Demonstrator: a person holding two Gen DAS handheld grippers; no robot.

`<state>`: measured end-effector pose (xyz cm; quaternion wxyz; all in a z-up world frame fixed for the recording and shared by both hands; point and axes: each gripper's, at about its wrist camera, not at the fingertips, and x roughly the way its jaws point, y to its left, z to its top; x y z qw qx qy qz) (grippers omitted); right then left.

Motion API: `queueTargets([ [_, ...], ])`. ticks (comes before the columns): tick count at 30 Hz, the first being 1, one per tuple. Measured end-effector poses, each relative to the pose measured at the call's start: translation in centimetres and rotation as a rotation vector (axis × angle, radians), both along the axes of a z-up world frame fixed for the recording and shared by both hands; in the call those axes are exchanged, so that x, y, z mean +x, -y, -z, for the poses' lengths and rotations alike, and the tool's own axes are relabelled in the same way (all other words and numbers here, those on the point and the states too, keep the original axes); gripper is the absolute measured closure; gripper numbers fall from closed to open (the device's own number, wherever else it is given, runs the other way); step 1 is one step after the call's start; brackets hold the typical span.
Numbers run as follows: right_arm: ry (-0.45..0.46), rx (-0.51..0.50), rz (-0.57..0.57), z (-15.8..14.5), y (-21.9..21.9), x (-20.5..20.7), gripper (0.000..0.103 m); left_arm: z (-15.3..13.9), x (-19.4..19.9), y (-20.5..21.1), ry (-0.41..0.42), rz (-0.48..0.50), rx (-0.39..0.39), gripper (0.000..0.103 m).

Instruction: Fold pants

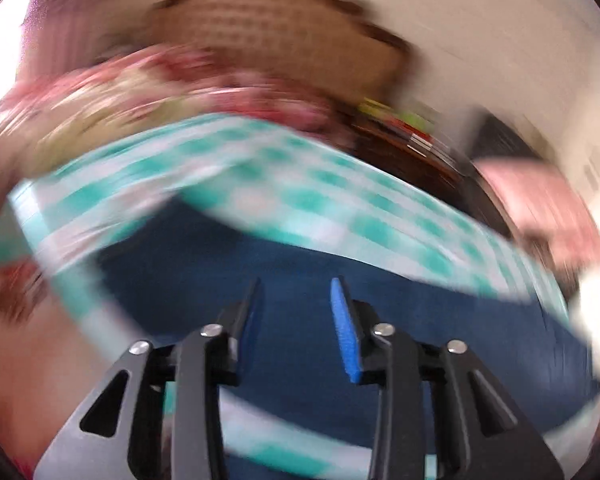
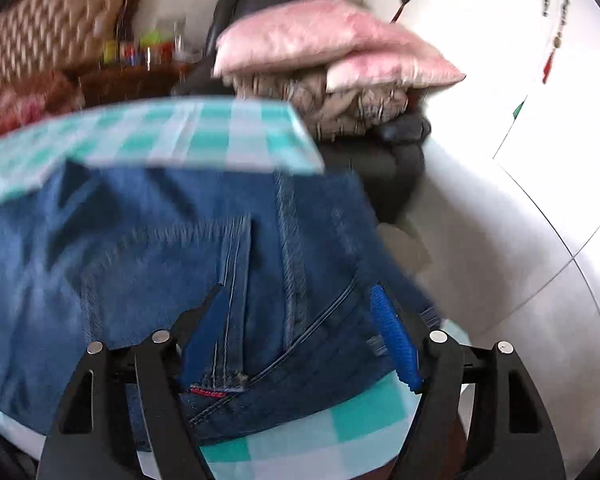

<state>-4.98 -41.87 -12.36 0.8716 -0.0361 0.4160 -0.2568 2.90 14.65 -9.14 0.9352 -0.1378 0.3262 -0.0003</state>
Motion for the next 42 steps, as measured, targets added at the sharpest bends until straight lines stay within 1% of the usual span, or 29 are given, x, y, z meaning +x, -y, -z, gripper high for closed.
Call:
queueTargets([
  [1,-0.021,-0.006,0.01,0.7,0.2,0.2,0.032,-0.1,0.7,1.9,0.003,0.054,0.022,0.056],
  [2,-0.052,-0.01,0.021,1.6,0.3,0.3,0.027,-0.1,1.5,4.1,0.01,0.117,0.044,0.053],
  [3,-0.049,-0.013,0.023,2.3,0.6,0.0,0.024,-0.2,2.6,6.7,0.004,0.202,0.067,0.053],
  [5,-0.03,-0.015,0.039,2.5,1.0,-0.6,0.017,-0.2,4.4,10.2,-0.022,0.313,0.067,0.053],
  [7,-0.01,0.04,0.061,2.8,1.8,-0.9,0.015,-0.5,6.4,13.9,-0.02,0.404,0.079,0.053],
  [8,0.004,0.074,0.073,2.9,2.2,-1.1,0.015,-0.4,7.3,16.1,-0.022,0.446,0.093,0.058],
  [9,0.012,0.093,0.081,2.9,2.1,-1.4,0.015,-0.4,8.4,17.7,-0.028,0.484,0.097,0.065],
  [12,0.011,0.082,0.068,2.8,1.8,-1.7,0.015,0.9,12.0,23.0,-0.082,0.582,0.115,0.074],
  [14,0.008,0.07,0.065,2.8,1.4,-1.9,0.015,2.6,14.0,26.5,-0.143,0.636,0.141,0.076],
  [15,0.009,0.072,0.065,2.8,1.3,-2.1,0.015,3.2,14.6,27.3,-0.165,0.641,0.157,0.077],
  [17,0.014,0.091,0.064,2.9,1.4,-2.5,0.015,5.2,16.4,28.3,-0.246,0.621,0.19,0.078],
  [18,0.016,0.103,0.064,2.9,1.5,-2.7,0.015,5.4,17.2,27.7,-0.244,0.599,0.166,0.077],
  [19,0.018,0.118,0.062,2.9,1.6,-2.8,0.015,5.4,17.8,27.3,-0.248,0.563,0.167,0.077],
  [21,0.014,0.123,0.058,2.8,1.7,-3.0,0.015,5.1,19.0,25.9,-0.251,0.438,0.199,0.076],
  [22,0.0,0.112,0.067,2.6,1.5,-3.0,0.015,4.6,19.3,24.4,-0.243,0.39,0.149,0.076],
  [23,-0.012,0.092,0.093,2.0,1.4,-3.0,0.015,3.7,19.1,23.2,-0.222,0.379,0.076,0.072],
  [24,-0.005,0.074,0.103,1.5,1.0,-3.2,0.015,2.9,18.6,21.9,-0.191,0.359,0.022,0.056],
  [25,0.034,0.059,0.081,0.3,0.1,-3.3,0.015,1.9,17.3,20.3,-0.145,0.295,0.007,0.043],
  [26,0.064,0.063,0.044,-0.6,-0.8,-3.3,0.015,1.4,16.1,19.0,-0.096,0.237,0.006,0.024],
  [27,0.087,0.081,-0.014,-1.5,-2.3,-2.9,0.015,1.0,14.7,17.6,-0.058,0.191,0.001,0.022],
  [30,0.088,0.132,-0.223,-2.7,-8.0,-0.1,0.015,2.1,12.9,15.2,-0.147,0.17,-0.028,0.022],
  [31,0.095,0.138,-0.305,-3.0,-10.8,1.2,0.015,2.7,11.9,14.0,-0.164,0.128,-0.026,0.022],
  [32,0.097,0.163,-0.376,-3.2,-13.6,2.6,0.015,2.9,11.3,13.8,-0.17,0.12,-0.012,0.022],
  [35,0.081,0.255,-0.517,-3.2,-20.2,6.4,0.015,4.3,10.3,12.4,-0.22,0.113,0.082,0.023],
  [37,0.057,0.272,-0.561,-2.8,-23.9,8.9,0.015,5.5,10.2,11.4,-0.281,0.103,0.101,0.023],
  [39,0.047,0.285,-0.591,-2.4,-26.4,10.8,0.015,6.3,9.7,10.0,-0.304,0.078,0.134,0.02],
  [40,0.024,0.281,-0.59,-1.9,-27.7,12.1,0.015,6.7,9.3,9.1,-0.319,0.067,0.145,0.016],
  [41,-0.001,0.282,-0.583,-1.4,-28.5,13.2,0.015,7.0,9.0,8.4,-0.33,0.051,0.159,0.009],
  [42,-0.02,0.289,-0.573,-0.9,-29.2,14.0,0.015,7.1,8.9,7.9,-0.334,0.04,0.181,0.006],
])
